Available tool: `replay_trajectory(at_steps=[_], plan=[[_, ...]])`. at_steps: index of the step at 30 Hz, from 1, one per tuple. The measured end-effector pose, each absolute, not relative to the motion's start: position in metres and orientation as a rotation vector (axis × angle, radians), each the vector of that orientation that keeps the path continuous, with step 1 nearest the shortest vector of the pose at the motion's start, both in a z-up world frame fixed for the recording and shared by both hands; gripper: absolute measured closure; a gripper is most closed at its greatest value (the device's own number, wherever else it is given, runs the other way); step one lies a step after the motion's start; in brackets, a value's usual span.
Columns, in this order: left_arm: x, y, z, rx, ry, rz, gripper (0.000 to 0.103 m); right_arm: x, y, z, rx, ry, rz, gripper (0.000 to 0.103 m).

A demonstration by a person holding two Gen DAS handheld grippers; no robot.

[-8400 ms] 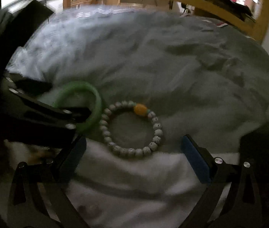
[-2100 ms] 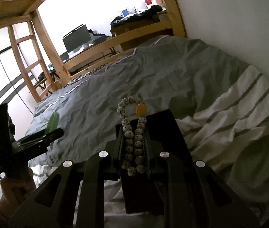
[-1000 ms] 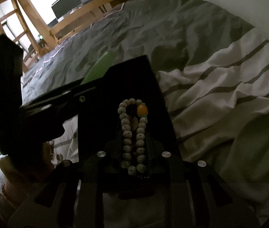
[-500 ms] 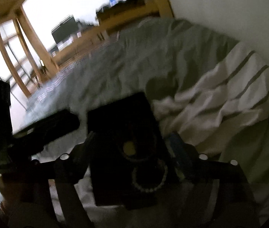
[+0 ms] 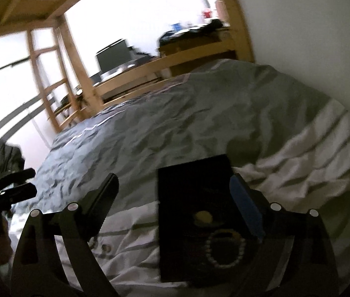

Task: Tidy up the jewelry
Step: 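Move the left gripper to the mixed bead bracelet while the right gripper approaches the silver ring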

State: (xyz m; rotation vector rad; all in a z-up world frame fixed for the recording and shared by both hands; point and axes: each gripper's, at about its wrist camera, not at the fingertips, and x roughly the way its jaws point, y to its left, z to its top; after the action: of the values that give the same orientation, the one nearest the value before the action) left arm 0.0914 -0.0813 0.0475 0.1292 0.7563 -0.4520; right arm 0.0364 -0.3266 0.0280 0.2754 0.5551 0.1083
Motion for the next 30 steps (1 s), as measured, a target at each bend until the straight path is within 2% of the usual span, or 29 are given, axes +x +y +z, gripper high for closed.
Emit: replay_trajectory(at_steps=[7, 13, 18, 22, 25, 30], plan=[[0.078, -0.032, 0.019, 0.212, 0.823, -0.396, 0.006, 0.031, -0.254, 0.022, 0.101, 0.587, 0.340, 0.013], [0.077, -0.057, -0.024, 0.538, 0.887, -0.638, 0.006, 0.038, -0.206, -0.008, 0.002, 0.719, 0.536, 0.013], [0.093, -0.065, -0.075, 0.664, 0.983, -0.755, 0.006, 0.052, -0.179, -0.043, -0.135, 0.850, 0.554, 0.013], [0.115, -0.060, -0.106, 0.621, 1.074, -0.789, 0.006, 0.072, -0.164, -0.066, -0.176, 0.916, 0.553, 0.027], [0.118, -0.065, -0.114, 0.625, 1.064, -0.816, 0.006, 0.086, -0.151, -0.082, -0.194, 0.953, 0.574, 0.038], [0.124, -0.065, -0.129, 0.640, 1.094, -0.795, 0.006, 0.093, -0.132, -0.110, -0.292, 1.037, 0.575, 0.042]])
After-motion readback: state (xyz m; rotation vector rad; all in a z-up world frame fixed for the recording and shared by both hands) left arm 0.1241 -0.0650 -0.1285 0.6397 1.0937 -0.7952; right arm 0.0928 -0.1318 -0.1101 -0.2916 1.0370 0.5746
